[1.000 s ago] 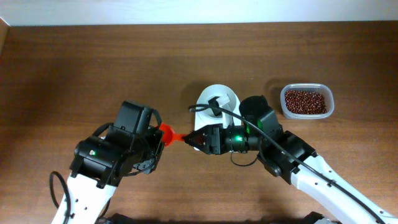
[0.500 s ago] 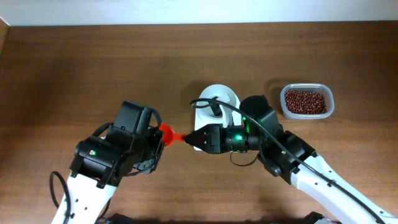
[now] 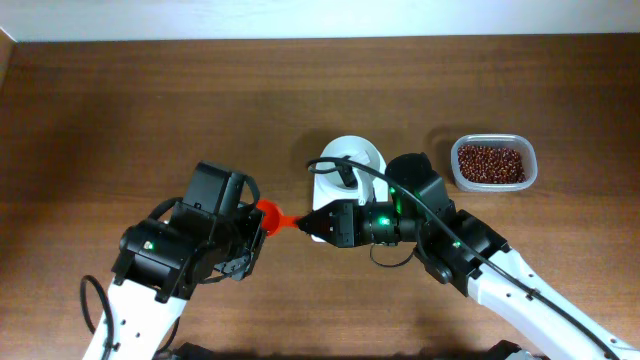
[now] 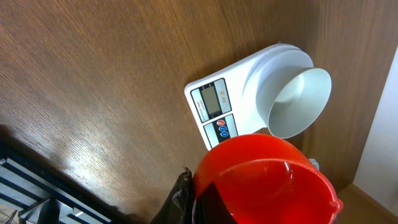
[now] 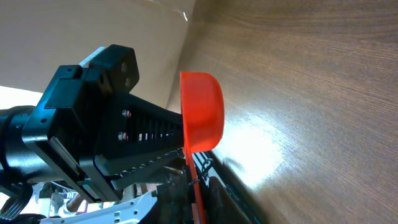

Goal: Scoop and weigh 50g on scale
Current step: 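Grasp the scoop handle with the right gripper, release left gripper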

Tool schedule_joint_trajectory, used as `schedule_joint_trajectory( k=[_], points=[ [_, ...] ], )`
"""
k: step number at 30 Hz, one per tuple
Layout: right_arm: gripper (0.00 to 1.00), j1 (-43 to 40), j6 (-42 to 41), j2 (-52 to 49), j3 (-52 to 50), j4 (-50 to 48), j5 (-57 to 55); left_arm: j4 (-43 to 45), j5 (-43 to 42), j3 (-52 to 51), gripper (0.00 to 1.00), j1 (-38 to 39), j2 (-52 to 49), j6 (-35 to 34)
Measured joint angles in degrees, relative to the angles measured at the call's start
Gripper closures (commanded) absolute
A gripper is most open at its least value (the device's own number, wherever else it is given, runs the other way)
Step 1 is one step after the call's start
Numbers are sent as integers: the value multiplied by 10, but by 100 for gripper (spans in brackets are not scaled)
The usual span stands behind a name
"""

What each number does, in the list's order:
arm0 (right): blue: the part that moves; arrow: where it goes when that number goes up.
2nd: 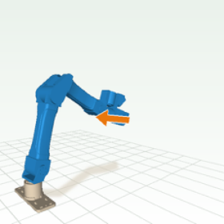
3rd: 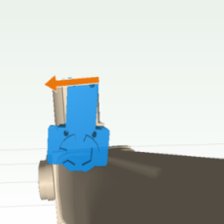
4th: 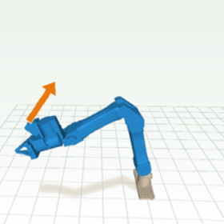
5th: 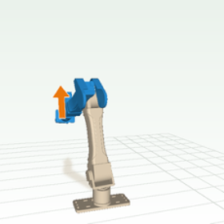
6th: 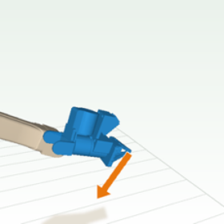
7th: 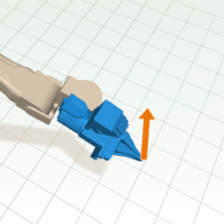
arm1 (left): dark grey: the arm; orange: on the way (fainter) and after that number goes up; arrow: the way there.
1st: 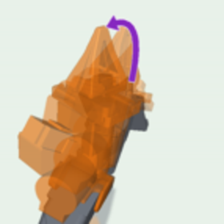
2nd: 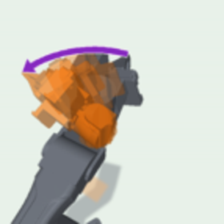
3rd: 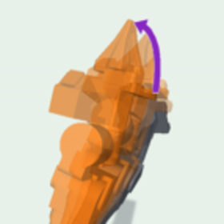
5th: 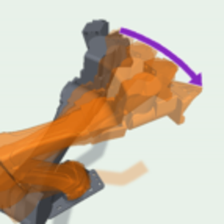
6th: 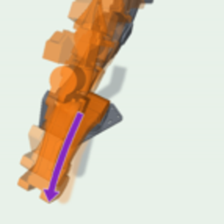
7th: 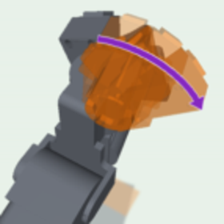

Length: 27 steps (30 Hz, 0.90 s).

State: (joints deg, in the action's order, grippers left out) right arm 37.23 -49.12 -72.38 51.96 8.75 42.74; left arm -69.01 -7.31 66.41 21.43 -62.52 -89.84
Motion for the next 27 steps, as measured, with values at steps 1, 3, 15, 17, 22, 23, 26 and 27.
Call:
schedule_joint_trajectory(
  k=[1, 3, 15, 17, 22, 23, 26, 27],
  points=[
    [96, 0, -1, 0, 0, 0, 0, 0, 0, 0, 100, 0, 0, 0],
    [96, 0, -1, 0, 0, 0, 1, 0, 0, 0, 99, 0, 0, 0],
    [96, -5, 121, 0, 1, 89, -41, -11, 9, 0, 45, 0, 0, -2],
    [96, -12, 147, 4, 1, 141, -69, -11, 18, 0, 45, 0, 0, 5],
    [96, -54, 202, 106, -1, 289, -143, -11, 61, 0, 66, 0, 0, 48],
    [96, -67, 209, 143, -1, 306, -157, -9, 68, 0, 71, 0, 0, 58],
    [96, -106, 220, 256, 0, 354, -198, 13, 84, 0, 84, 0, -1, 91],
    [96, -117, 222, 288, 0, 364, -211, 24, 87, 0, 85, 0, -1, 103]
  ],
)
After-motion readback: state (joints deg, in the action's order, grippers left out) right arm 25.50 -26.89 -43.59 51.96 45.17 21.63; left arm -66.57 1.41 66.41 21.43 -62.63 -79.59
